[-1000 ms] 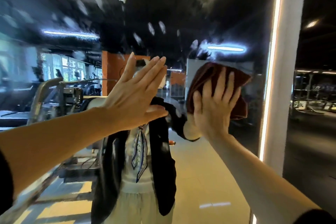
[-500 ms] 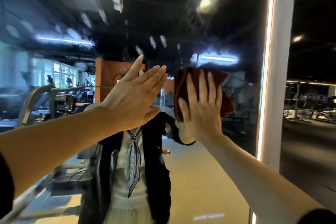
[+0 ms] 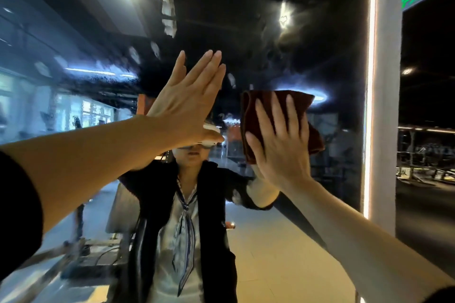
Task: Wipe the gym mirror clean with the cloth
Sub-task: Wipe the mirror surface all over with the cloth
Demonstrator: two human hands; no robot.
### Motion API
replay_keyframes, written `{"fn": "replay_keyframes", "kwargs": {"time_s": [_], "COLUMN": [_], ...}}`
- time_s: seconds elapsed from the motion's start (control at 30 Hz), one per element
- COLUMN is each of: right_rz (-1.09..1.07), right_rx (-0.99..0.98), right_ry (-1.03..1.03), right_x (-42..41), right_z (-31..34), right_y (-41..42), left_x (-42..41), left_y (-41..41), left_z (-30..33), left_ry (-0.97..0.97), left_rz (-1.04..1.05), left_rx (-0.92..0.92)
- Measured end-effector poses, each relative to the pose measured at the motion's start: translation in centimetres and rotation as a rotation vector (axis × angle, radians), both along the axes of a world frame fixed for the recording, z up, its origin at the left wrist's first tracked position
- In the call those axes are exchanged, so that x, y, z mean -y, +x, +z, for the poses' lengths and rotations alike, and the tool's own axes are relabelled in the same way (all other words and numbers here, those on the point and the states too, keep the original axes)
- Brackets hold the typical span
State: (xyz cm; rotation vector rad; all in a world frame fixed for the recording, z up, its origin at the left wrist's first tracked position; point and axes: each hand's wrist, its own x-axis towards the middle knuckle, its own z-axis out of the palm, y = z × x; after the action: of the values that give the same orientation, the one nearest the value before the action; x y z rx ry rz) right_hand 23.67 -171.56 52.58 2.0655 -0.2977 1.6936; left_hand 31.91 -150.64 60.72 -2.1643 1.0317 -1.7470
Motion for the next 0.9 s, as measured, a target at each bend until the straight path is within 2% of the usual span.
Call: {"fn": "replay_keyframes", "kwargs": {"time_s": [0.07,0.13,0.2,0.27,0.33,0.4,0.47,0.5,0.6,0.63,0.7,0.8,0.87,0.9], "right_rz": [-0.002,0.026,0.057,0.079,0.066,0.049,0.017,-0.011,-0.036,-0.032,0.008,0.067,0.093,0.105], "right_rx": [0.042,0.182,0.261,0.229,0.098,-0.051,-0.067,-0.012,0.179,0.198,0.169,0.007,-0.054,-0.014], "right_ry": [0.046,0.224,0.300,0.215,0.054,-0.091,-0.128,-0.064,0.291,0.334,0.233,-0.079,-0.131,-0.072], "right_x": [1.8,2.1,0.7,-1.3,-2.0,-1.0,1.3,2.5,3.4,2.4,-0.1,-1.3,0.5,1.6], "right_z": [1.4,4.2,6.1,5.8,3.7,2.3,3.3,4.3,7.7,8.1,7.4,5.2,5.9,6.7], "right_y": [-0.8,-0.9,0.0,1.0,1.4,0.5,-0.7,-1.2,-1.8,-1.3,0.1,0.9,-0.3,-0.8], "left_x": [0.2,0.6,0.9,1.0,0.9,0.6,0.5,0.5,0.7,0.6,0.5,0.2,-0.5,-1.0], "left_y": [-0.1,-0.1,-0.1,0.0,-0.1,-0.3,-0.4,-0.4,-0.2,-0.2,-0.2,-0.3,-0.5,-0.7], "left_z": [0.5,1.0,1.3,1.5,1.6,1.6,1.7,1.7,1.6,1.5,1.5,1.6,2.0,2.4], "left_ry": [0.015,0.028,0.037,0.049,0.062,0.076,0.086,0.091,0.085,0.079,0.072,0.054,0.032,0.021], "left_rz": [0.048,0.068,0.071,0.087,0.106,0.124,0.128,0.126,0.111,0.100,0.075,0.044,-0.034,-0.076], "left_rx": [0.001,-0.026,-0.054,-0.055,-0.036,-0.016,-0.008,-0.010,-0.015,-0.016,-0.022,-0.025,-0.037,-0.029]}}
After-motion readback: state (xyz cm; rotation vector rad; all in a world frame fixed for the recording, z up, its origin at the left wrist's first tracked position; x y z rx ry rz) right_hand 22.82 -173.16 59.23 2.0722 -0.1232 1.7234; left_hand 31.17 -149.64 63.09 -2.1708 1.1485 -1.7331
